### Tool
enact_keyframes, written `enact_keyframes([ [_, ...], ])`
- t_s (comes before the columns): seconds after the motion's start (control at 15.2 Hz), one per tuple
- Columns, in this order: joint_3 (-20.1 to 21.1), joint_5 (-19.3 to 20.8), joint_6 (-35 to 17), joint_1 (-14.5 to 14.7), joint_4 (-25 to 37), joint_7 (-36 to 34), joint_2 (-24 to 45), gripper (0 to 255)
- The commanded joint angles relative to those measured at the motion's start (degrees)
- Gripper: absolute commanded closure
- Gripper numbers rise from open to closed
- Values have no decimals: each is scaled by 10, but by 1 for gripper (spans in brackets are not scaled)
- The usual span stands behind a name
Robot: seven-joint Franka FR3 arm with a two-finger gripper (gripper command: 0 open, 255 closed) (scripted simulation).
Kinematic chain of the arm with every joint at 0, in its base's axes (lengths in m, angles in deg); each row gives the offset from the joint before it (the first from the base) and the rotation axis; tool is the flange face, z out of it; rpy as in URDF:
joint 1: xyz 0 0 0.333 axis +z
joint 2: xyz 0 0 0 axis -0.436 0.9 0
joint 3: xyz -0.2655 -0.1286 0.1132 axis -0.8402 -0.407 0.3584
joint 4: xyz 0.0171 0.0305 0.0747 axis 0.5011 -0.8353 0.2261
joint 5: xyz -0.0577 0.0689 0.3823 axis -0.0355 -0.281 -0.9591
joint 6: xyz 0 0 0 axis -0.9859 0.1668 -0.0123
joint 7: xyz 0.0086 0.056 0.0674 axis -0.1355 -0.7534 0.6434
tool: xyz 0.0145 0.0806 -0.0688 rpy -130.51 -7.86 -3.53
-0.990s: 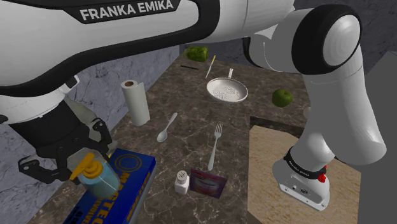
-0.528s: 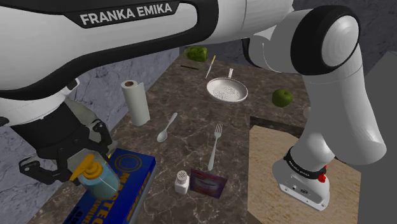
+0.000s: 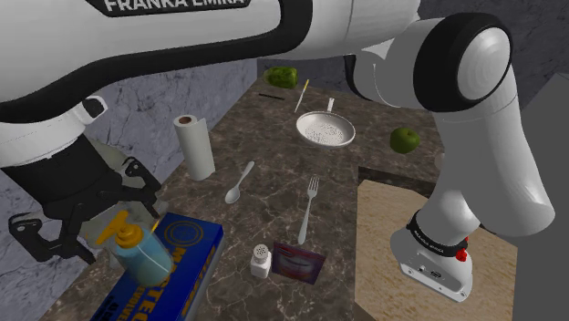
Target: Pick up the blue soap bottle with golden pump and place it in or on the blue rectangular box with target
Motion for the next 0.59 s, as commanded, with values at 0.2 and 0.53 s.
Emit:
enact_keyframes([
  [0.2,-9,14,82,37,128,4,41,0],
  [0.53,-9,14,82,37,128,4,41,0],
])
